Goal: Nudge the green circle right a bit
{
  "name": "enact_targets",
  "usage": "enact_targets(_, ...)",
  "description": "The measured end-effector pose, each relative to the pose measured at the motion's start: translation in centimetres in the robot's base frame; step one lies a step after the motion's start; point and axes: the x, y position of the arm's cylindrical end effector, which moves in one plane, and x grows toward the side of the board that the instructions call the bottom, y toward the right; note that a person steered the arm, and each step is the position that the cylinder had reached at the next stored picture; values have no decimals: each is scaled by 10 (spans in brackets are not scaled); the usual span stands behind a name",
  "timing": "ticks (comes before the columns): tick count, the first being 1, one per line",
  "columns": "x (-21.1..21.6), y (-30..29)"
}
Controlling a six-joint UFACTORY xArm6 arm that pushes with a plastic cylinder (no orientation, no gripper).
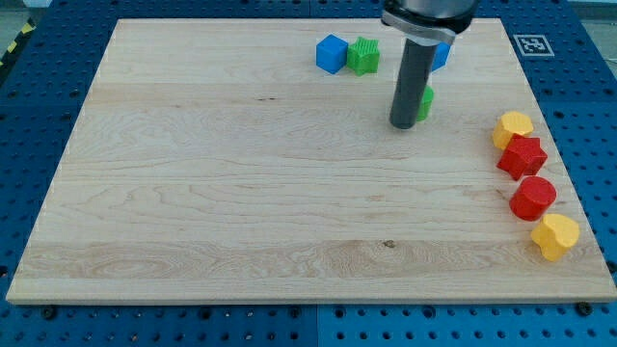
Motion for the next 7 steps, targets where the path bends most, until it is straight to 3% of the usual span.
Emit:
enact_targets(4, -23, -25)
enact_targets(7, -27, 23)
